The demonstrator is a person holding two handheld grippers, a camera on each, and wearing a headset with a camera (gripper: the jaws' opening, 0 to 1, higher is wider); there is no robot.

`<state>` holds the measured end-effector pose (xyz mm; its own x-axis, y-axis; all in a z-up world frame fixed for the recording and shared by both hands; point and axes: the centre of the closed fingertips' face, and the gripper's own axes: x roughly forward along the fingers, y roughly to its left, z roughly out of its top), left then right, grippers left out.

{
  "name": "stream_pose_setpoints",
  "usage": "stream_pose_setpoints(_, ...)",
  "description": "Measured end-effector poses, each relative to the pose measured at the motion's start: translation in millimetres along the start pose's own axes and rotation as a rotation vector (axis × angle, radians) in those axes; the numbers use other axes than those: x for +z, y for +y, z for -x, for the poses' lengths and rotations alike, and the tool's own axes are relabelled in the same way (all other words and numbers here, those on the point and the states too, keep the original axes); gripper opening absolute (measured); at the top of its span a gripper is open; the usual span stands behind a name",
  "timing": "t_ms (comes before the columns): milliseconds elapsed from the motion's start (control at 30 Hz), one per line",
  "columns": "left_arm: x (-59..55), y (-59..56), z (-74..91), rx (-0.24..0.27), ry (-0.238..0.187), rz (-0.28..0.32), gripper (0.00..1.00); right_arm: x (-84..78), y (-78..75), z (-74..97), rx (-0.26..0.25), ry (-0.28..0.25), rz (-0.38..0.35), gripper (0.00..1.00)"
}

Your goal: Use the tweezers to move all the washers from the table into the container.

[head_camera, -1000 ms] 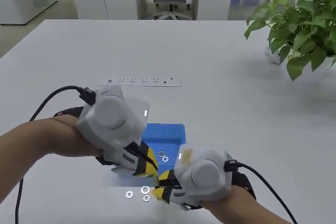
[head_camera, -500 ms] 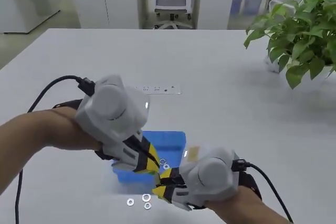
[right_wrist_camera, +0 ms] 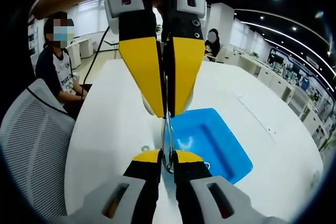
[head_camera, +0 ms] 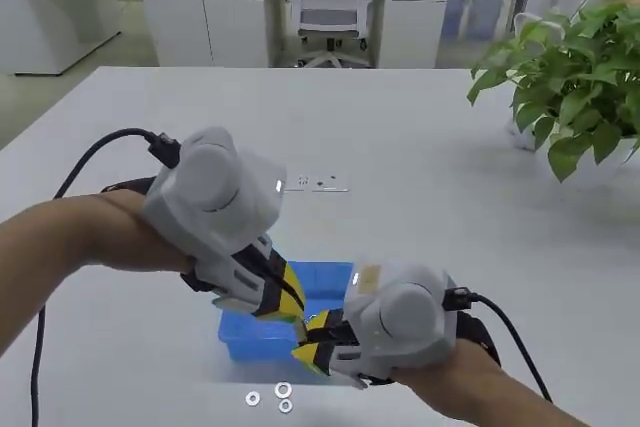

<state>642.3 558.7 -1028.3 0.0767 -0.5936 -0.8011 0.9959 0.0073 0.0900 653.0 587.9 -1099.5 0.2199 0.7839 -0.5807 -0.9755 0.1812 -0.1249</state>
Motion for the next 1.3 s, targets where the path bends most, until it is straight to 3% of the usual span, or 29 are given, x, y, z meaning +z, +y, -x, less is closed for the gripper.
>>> stream_pose_setpoints(333, -0.6, 16.3, 3.2, 0.019, 0.009, -0.014, 0.06, 4.9, -18.5, -4.8, -0.012, -0.016, -0.003, 0.1)
stream_pose_setpoints(633, -5.5, 29.5, -3.4, 0.031, 0.026, -0.028, 0.06, 0.6, -32.4, -14.4, -0.011, -0.015, -0.013, 0.1)
stream_pose_setpoints(967, -20.2, 37.8, -15.8, 0.024, 0.05, -0.013, 0.06, -11.0, -37.2, -28.6, 0.004, 0.005, -0.036, 0.1)
stream_pose_setpoints(1300, -25.1, 45.5, -24.5, 0.016, 0.049, -0.004, 0.06, -19.8, -43.3, -35.5, 0.008, 0.018, -0.056, 0.11)
